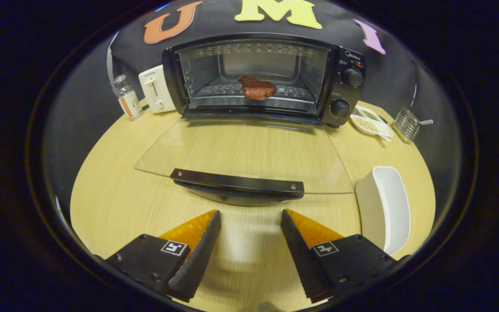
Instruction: Open the toaster oven, put the food inside, and close the toaster oven door.
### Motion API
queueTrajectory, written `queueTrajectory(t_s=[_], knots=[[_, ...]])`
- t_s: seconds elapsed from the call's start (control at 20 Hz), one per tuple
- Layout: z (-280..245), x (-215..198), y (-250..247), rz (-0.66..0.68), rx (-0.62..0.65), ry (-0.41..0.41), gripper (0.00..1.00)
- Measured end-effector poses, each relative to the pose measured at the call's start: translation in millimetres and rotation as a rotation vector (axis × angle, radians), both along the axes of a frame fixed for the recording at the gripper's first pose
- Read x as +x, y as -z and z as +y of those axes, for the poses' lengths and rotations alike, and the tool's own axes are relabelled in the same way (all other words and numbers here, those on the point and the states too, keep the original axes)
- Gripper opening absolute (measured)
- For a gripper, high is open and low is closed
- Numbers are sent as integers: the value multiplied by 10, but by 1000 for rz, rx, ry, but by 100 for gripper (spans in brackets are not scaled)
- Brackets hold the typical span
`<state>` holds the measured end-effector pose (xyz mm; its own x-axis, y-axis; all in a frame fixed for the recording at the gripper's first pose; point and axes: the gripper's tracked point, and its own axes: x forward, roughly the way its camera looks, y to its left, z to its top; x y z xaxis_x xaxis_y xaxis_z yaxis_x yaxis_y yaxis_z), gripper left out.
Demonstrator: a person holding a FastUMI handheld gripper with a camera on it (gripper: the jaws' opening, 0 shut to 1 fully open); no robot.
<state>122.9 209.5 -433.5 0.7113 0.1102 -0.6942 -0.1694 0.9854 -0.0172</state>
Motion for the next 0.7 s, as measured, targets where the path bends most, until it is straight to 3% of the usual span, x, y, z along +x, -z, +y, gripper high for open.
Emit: queueTrajectory(t_s=[0.7], knots=[[56, 32, -476, -2, 19, -6, 90]])
